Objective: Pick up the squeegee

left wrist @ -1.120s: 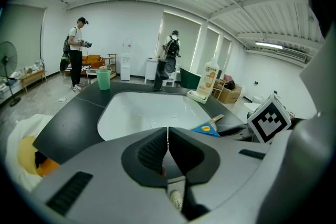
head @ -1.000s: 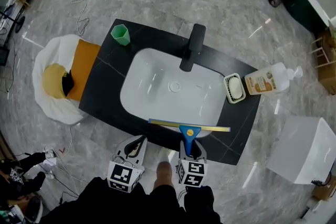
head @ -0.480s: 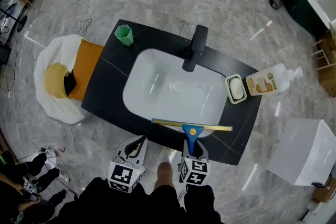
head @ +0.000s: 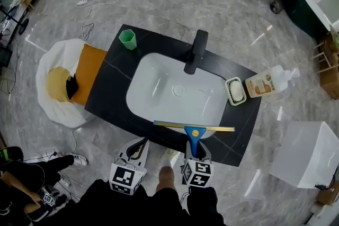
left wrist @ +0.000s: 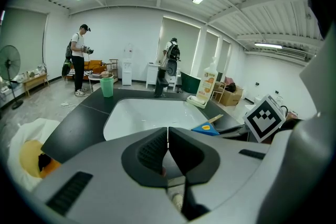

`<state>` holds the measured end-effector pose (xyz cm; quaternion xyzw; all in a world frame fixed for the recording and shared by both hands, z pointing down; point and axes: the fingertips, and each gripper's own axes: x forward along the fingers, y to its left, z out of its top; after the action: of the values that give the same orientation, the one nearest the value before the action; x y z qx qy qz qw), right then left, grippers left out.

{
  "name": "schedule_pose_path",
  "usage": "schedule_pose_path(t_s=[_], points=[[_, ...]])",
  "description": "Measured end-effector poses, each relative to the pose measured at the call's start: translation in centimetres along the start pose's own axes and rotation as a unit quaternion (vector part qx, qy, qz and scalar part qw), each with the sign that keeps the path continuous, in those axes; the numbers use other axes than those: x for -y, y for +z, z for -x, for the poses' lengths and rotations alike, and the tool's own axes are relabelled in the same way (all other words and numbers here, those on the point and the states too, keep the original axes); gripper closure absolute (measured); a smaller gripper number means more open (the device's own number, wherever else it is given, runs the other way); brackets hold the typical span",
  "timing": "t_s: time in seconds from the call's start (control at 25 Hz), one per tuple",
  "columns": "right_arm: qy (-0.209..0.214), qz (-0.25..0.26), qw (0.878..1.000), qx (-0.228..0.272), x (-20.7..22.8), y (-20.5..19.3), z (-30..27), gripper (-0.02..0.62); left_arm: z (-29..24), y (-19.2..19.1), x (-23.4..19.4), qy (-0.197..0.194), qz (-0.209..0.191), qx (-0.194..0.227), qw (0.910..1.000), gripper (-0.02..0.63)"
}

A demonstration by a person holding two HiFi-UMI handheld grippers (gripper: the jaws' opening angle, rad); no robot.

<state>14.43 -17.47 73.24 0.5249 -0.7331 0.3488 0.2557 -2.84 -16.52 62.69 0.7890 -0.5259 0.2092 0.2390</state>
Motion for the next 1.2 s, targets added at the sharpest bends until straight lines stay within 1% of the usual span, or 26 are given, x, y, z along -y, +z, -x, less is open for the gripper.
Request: schedule_pose_path(t_s=[0.2,0.64,0.8,0.96,1.2], points=[[0.003,0.002,1.0,0.023,-0.6,1.7,1.4,0.446,1.2,1.1,0.1,-0.001,-0.006,0.013,0.9999,0.58],[-0.005,0.003,0.997,0.079,-2.4,6.1,5.9,0.446,4.4,5.6,0.4,-0.01,-0.035,0.061,0.9975,0.58],[-0.011,0.0,0.994,0.109,-3.4,7.8,8.3,0.446,5.8,6.9,0.7,-0.024,-0.048,0.077,0.9956,0.58],[-0.024,0.004,0.99,0.141,-4.6,9.7,11.0,0.446,7.2,9.1,0.8,-0.038,-0.063,0.101,0.9922,0.58],[-0.049,0.0,0.981,0.189,-5.9,11.4,15.4,0.446,8.9,10.9,1.6,-0.071,-0.088,0.123,0.9859,0.58]])
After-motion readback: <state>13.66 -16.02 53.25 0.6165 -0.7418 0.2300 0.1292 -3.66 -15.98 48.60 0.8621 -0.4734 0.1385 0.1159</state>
